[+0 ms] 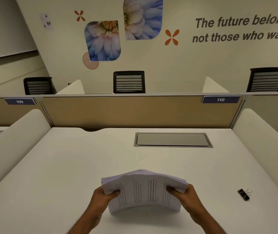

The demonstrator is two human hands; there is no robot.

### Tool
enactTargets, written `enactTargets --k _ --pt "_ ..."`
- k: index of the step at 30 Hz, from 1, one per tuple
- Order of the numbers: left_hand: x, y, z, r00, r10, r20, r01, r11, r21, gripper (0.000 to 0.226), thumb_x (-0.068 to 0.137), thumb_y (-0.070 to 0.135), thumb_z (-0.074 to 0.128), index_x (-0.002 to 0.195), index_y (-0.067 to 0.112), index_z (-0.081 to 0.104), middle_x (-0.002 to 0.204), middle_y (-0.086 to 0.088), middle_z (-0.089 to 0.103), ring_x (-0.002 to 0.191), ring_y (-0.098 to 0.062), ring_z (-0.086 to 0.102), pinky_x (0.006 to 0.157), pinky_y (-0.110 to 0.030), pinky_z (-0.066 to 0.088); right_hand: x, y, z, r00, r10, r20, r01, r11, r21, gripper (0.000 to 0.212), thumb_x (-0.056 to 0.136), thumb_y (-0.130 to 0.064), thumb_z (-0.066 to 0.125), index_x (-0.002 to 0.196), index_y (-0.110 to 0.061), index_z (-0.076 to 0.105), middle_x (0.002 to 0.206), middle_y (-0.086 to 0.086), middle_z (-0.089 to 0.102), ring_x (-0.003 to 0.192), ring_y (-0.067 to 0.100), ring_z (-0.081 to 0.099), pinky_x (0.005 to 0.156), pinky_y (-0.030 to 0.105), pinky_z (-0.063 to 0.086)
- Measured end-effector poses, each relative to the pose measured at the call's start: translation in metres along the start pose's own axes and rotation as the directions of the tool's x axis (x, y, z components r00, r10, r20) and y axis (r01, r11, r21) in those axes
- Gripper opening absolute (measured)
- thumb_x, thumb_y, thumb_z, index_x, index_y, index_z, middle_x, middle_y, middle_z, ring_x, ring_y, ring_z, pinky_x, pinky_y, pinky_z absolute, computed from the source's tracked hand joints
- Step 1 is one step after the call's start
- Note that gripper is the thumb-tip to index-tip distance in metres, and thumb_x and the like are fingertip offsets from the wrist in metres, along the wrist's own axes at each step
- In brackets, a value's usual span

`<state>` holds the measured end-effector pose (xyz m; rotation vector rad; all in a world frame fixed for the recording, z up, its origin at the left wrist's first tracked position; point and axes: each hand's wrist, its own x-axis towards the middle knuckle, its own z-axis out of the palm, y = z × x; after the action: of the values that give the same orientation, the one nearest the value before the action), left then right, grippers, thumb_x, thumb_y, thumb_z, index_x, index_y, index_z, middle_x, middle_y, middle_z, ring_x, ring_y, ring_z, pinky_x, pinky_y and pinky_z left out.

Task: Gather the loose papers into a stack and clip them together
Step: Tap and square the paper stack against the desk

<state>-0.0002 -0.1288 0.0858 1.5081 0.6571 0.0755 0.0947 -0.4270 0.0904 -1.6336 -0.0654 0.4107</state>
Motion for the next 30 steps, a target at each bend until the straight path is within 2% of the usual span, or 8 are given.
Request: enactTargets --k 4,10,15,19,23,26,28,30 --pt "0.000 0.016 0.002 0.996 0.070 0.049 -0.070 0.998 -0.008 0.031 0.081 0.002 0.080 0.107 0.018 0.076 0.096 -0.003 0.083 0.096 -0.026 0.071 0.074 -0.029 0.053 0.005 -0.004 -0.007 0.997 -0.026 -0.071 0.031 0.996 0.079 0.023 0.086 -0.012 0.079 0.104 -0.026 0.081 0.098 0.004 0.081 0.099 0.032 0.072 0.081 0.042 0.058" --pt "0.006 0.014 0.002 0.991 0.082 0.110 -0.090 0.993 0.072 0.030 0.075 -0.002 0.081 0.102 0.009 0.076 0.100 -0.010 0.080 0.093 -0.023 0.069 0.075 -0.030 0.048 0.002 -0.004 -0.007 0.998 -0.017 -0.055 0.021 0.997 0.076 0.021 0.082 -0.015 0.083 0.102 -0.024 0.081 0.094 0.001 0.082 0.099 0.028 0.071 0.081 0.039 0.054" --pt "0.010 0.009 0.007 0.996 0.038 0.078 -0.041 0.999 0.033 0.043 0.069 -0.005 0.085 0.108 0.014 0.077 0.101 -0.003 0.082 0.099 -0.022 0.072 0.079 -0.029 0.053 0.001 0.001 0.000 0.999 0.017 -0.051 -0.012 0.995 0.097 0.028 0.081 -0.015 0.084 0.107 -0.025 0.079 0.097 -0.002 0.082 0.102 0.026 0.071 0.084 0.039 0.056" --pt "0.007 0.011 0.007 0.997 0.021 0.078 -0.026 0.998 0.064 0.040 0.074 -0.005 0.082 0.103 0.021 0.076 0.092 0.009 0.083 0.096 -0.015 0.072 0.075 -0.024 0.054 0.001 0.006 -0.003 0.998 0.024 -0.051 -0.020 0.996 0.082 0.024 0.084 -0.014 0.081 0.106 -0.025 0.080 0.098 0.001 0.082 0.104 0.030 0.070 0.087 0.043 0.056" --pt "0.005 0.008 0.003 0.993 -0.024 0.112 0.012 0.994 0.112 0.030 0.080 0.004 0.081 0.101 0.025 0.076 0.090 0.013 0.082 0.100 -0.015 0.071 0.074 -0.020 0.053 0.000 0.008 -0.007 0.996 0.058 -0.063 -0.051 0.992 0.117 0.013 0.084 -0.018 0.083 0.096 -0.020 0.083 0.092 0.007 0.082 0.099 0.035 0.070 0.082 0.043 0.054" --pt "0.006 0.002 -0.003 0.990 -0.068 0.127 0.051 0.990 0.132 0.018 0.082 0.016 0.082 0.100 0.017 0.080 0.092 0.005 0.083 0.099 -0.020 0.072 0.074 -0.022 0.051 -0.002 0.006 -0.012 0.994 0.076 -0.081 -0.061 0.982 0.178 0.029 0.070 -0.028 0.085 0.093 -0.012 0.083 0.089 0.014 0.081 0.087 0.032 0.070 0.076 0.040 0.053" --pt "0.006 -0.001 -0.009 0.989 -0.064 0.137 0.046 0.990 0.131 0.024 0.080 0.024 0.084 0.101 0.015 0.082 0.096 0.003 0.083 0.095 -0.021 0.071 0.078 -0.025 0.050 -0.002 0.005 -0.015 0.990 0.087 -0.108 -0.060 0.970 0.237 0.037 0.065 -0.024 0.088 0.097 -0.007 0.080 0.092 0.018 0.080 0.086 0.033 0.070 0.077 0.044 0.056" --pt "0.004 -0.004 -0.014 0.987 -0.051 0.152 0.038 0.995 0.092 0.046 0.068 0.040 0.088 0.104 0.013 0.081 0.100 -0.001 0.081 0.096 -0.024 0.072 0.086 -0.030 0.049 -0.002 0.004 -0.016 0.985 0.105 -0.134 -0.057 0.945 0.321 0.040 0.068 -0.018 0.091 0.103 -0.004 0.077 0.098 0.020 0.079 0.092 0.038 0.070 0.088 0.055 0.056"
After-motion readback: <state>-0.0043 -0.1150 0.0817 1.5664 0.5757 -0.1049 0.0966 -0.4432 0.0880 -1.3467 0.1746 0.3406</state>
